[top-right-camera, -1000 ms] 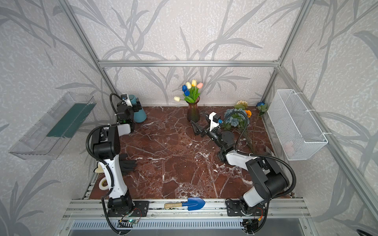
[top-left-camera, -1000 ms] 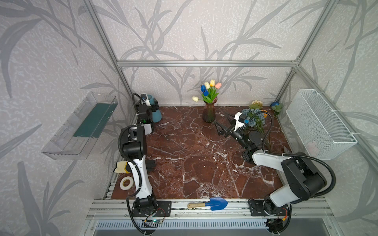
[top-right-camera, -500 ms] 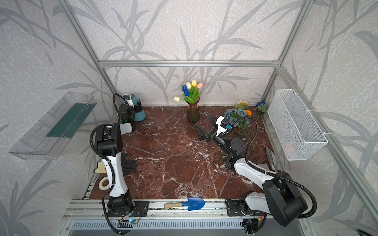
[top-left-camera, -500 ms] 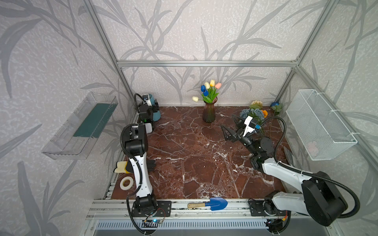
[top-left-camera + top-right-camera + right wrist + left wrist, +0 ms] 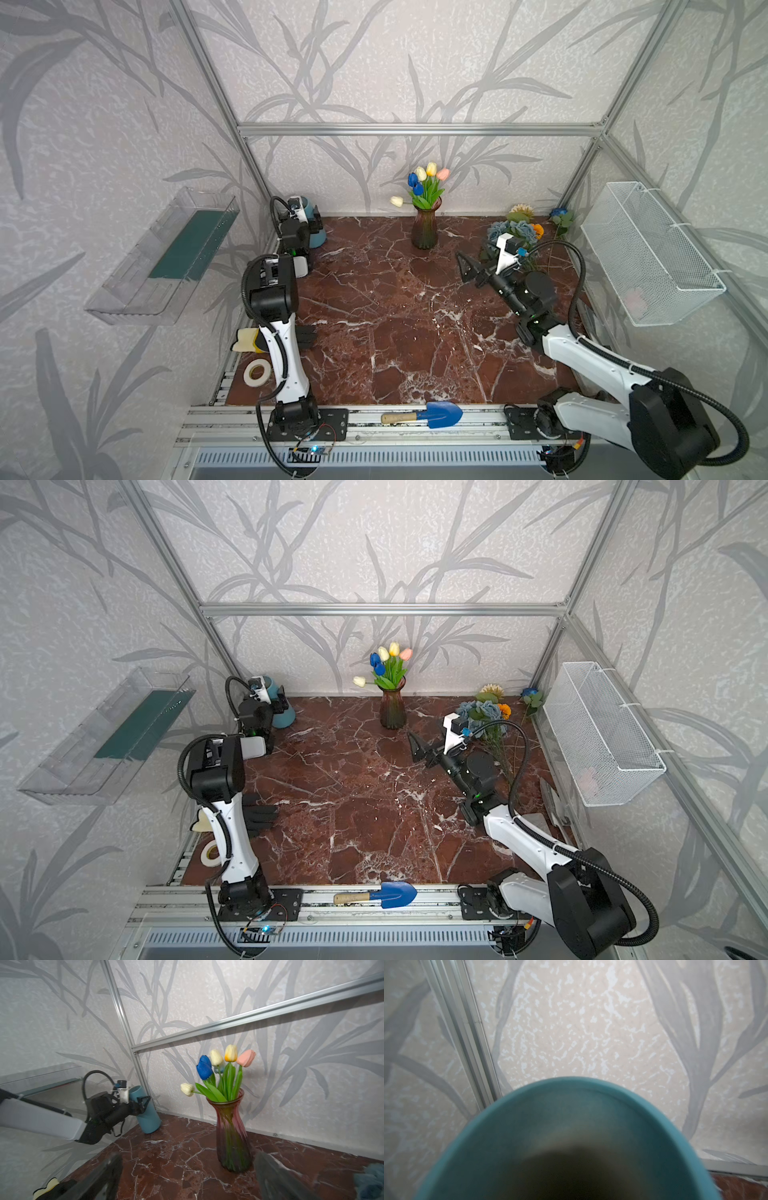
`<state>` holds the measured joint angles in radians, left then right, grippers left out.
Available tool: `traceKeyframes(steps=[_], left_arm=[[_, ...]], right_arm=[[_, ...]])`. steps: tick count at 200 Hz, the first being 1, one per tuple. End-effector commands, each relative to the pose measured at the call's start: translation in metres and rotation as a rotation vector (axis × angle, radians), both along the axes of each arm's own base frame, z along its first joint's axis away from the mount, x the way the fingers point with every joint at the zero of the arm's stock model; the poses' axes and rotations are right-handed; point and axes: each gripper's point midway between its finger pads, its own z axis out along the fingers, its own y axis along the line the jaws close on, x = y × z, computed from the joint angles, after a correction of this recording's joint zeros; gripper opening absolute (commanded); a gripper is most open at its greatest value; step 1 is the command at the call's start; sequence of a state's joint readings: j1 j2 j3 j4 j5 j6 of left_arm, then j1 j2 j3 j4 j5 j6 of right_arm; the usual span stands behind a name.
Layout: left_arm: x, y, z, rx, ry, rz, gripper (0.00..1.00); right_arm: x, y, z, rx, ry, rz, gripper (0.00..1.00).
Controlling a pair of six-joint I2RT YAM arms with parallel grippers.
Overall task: Arrange flowers in a vase
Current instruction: Move the vase to the center of the table.
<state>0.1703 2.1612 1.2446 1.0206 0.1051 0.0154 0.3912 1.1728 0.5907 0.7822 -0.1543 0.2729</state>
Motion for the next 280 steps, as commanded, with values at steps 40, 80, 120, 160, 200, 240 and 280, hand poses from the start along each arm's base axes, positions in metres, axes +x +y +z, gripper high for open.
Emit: traceKeyframes(steps=[40,80,120,160,200,240,280], left_arm=[[-0.126,-0.187,0.062,0.006,-0.116,-0.38,0.03],[-0.209,-0.307,0.055,-0.019,-0.103,-0.696,0.03],[-0.25,-0.354,0.041,0.026,-0.075,-0.829,0.02],[-0.257,-0.354,0.034,0.025,-0.124,-0.833,0.07],[-0.257,-0.35,0.033,0.014,-0.147,-0.811,0.4],[-0.257,-0.343,0.038,0.024,-0.16,-0.78,0.87],[-0.259,-0.344,0.044,0.029,-0.151,-0.791,0.95]], right_arm=[[0.051,-0.061,-0.027,-0.141,0.38,-0.201,0.81],[0.054,-0.128,-0.055,-0.233,0.59,-0.367,0.61],[0.047,-0.186,-0.088,-0.282,0.784,-0.497,0.55],[0.043,-0.224,-0.13,-0.384,0.979,-0.565,0.53],[0.051,-0.238,-0.165,-0.505,1.101,-0.549,0.63],[0.061,-0.242,-0.202,-0.545,1.21,-0.484,0.68],[0.067,-0.239,-0.235,-0.595,1.264,-0.389,0.6]])
